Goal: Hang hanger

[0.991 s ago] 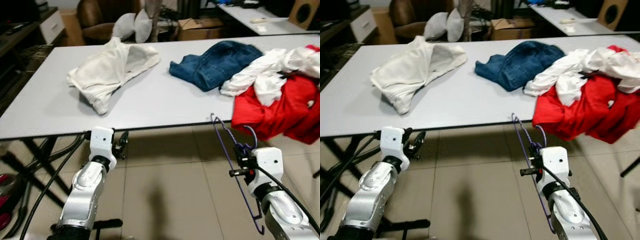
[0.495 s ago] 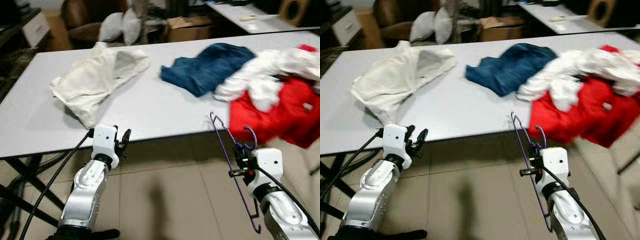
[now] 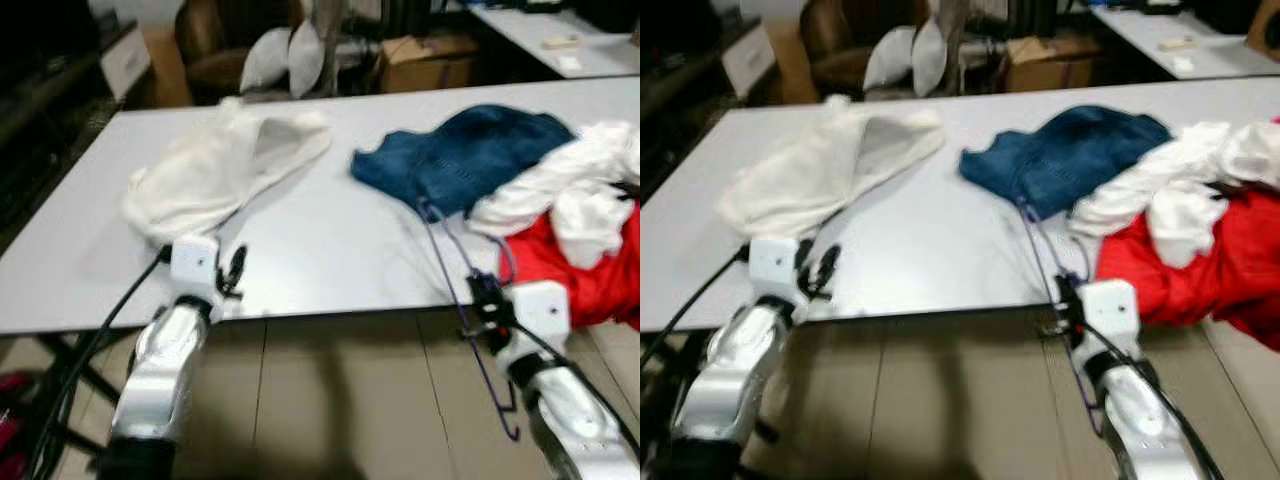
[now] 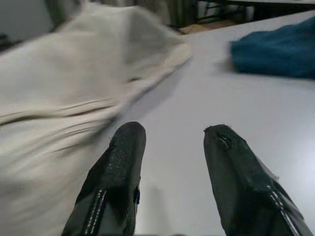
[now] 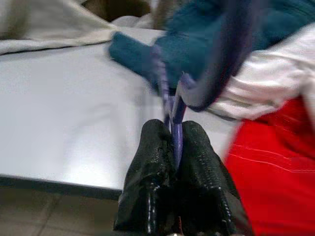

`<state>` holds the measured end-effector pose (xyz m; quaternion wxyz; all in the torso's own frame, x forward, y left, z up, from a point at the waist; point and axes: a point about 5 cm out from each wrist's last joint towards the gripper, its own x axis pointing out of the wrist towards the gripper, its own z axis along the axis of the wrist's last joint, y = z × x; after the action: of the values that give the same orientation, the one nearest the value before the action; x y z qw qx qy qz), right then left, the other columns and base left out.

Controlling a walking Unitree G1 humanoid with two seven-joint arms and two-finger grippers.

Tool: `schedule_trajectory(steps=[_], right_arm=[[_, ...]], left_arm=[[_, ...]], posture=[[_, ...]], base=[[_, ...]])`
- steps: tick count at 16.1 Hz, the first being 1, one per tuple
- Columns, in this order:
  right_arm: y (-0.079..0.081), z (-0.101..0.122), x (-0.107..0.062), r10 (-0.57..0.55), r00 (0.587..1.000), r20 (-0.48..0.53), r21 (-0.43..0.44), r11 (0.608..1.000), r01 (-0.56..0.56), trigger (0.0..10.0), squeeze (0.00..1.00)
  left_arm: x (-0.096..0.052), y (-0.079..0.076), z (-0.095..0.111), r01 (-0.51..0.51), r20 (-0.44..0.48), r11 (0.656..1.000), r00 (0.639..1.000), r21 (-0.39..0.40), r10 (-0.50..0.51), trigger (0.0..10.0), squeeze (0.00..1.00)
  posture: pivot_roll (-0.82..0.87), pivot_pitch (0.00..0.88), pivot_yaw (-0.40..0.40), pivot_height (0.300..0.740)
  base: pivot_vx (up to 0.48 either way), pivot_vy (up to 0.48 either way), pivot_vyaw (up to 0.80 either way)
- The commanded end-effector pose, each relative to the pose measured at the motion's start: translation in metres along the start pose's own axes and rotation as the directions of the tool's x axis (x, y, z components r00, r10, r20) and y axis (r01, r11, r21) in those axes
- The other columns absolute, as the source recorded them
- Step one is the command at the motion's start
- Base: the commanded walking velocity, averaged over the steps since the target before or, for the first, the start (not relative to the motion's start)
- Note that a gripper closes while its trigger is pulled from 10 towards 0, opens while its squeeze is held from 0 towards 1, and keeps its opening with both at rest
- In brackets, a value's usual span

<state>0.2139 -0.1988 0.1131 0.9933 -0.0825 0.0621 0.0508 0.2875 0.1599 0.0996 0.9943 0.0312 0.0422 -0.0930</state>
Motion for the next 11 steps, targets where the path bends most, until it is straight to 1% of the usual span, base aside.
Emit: schedule_trajectory(steps=[1, 2, 4, 5, 6, 7, 9, 11], right_arm=[[0.0, 0.003, 0.001, -0.003, 1.0, 0.012, 0.014, 1.0, 0.003, 10.0, 0.0], [0.0, 0.003, 0.001, -0.001, 1.0, 0.016, 0.006, 1.0, 0.001, 10.0, 0.0], [0.001, 0.006, 0.001, 0.005, 1.0, 0.031, 0.002, 1.0, -0.005, 10.0, 0.0], [0.002, 0.007, 0.002, 0.013, 0.999, 0.039, 0.002, 1.0, -0.013, 10.0, 0.0], [0.003, 0.007, 0.002, 0.018, 0.999, 0.041, -0.004, 1.0, -0.018, 10.0, 0.0], [0.004, 0.008, 0.004, 0.03, 0.999, 0.044, -0.011, 1.0, -0.029, 10.0, 0.0], [0.006, 0.009, 0.005, 0.052, 0.997, 0.051, -0.035, 0.998, -0.05, 10.0, 0.0], [0.007, 0.01, 0.006, 0.063, 0.997, 0.052, -0.048, 0.997, -0.06, 10.0, 0.0]], left_arm=[[0.002, -0.001, 0.004, 0.018, 0.011, 1.0, 1.0, 0.005, -0.018, 10.0, 0.0], [0.002, -0.002, 0.006, 0.035, 0.032, 0.999, 0.999, -0.017, -0.035, 10.0, 0.0], [0.004, -0.002, 0.009, 0.06, 0.052, 0.998, 0.997, -0.035, -0.058, 10.0, 0.0], [0.007, 0.0, 0.012, 0.07, 0.064, 0.997, 0.996, -0.038, -0.067, 10.0, 1.0], [0.012, 0.001, 0.013, 0.099, 0.059, 0.995, 0.993, 0.025, -0.1, 10.0, 1.0], [0.021, 0.003, 0.016, 0.122, 0.041, 0.987, 0.991, 0.108, -0.127, 10.0, 1.0], [0.033, 0.016, 0.019, 0.094, 0.011, 0.965, 0.995, 0.244, -0.1, 10.0, 1.0], [0.042, 0.031, 0.02, 0.078, -0.034, 0.935, 0.997, 0.347, -0.071, 10.0, 1.0]], posture=[[-0.1, 0.0, 0.079, 0.74], [-0.1, 0.0, 0.08, 0.74], [-0.1, 0.0, 0.085, 0.74], [-0.1, 0.0, 0.086, 0.74], [-0.11, 0.0, 0.088, 0.74], [-0.11, 0.0, 0.095, 0.74], [-0.11, 0.0, 0.106, 0.74], [-0.11, 0.0, 0.113, 0.74]], base=[[0.382, 0.0, 0.0], [0.0, 0.0, 0.0], [0.0, 0.0, 0.0], [0.0, 0.0, 0.0], [0.0, 0.0, 0.0], [0.0, 0.0, 0.0], [0.0, 0.0, 0.0], [0.0, 0.0, 0.0]])
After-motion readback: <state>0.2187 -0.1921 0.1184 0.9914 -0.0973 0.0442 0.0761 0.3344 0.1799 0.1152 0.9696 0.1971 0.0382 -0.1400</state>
